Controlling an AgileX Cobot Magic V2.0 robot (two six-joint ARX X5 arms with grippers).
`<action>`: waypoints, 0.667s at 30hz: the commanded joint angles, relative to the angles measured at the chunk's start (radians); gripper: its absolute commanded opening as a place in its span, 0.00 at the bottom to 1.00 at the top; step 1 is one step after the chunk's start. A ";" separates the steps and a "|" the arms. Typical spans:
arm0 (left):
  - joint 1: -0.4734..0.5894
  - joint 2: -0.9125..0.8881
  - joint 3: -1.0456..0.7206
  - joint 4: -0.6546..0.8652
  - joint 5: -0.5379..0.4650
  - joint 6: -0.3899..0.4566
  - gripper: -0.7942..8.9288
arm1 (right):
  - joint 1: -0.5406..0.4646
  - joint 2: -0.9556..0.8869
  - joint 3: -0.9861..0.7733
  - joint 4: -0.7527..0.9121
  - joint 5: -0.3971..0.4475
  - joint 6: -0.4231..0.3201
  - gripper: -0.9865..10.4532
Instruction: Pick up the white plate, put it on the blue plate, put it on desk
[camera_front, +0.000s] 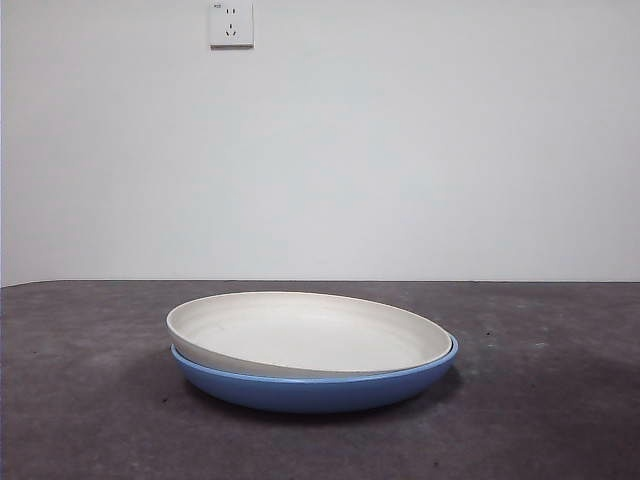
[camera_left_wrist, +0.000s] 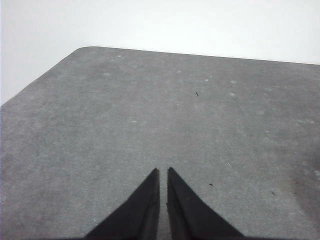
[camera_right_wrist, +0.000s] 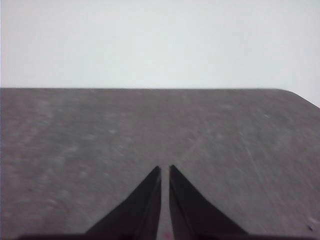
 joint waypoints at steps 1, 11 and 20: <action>-0.002 -0.001 -0.020 -0.007 -0.002 0.002 0.11 | 0.014 -0.008 -0.030 0.016 0.037 -0.005 0.11; -0.002 -0.001 -0.020 -0.007 -0.003 0.002 0.11 | 0.092 -0.008 -0.069 -0.059 0.035 -0.037 0.11; -0.002 -0.001 -0.020 -0.007 -0.002 0.002 0.11 | 0.093 -0.008 -0.069 -0.075 0.026 -0.058 0.11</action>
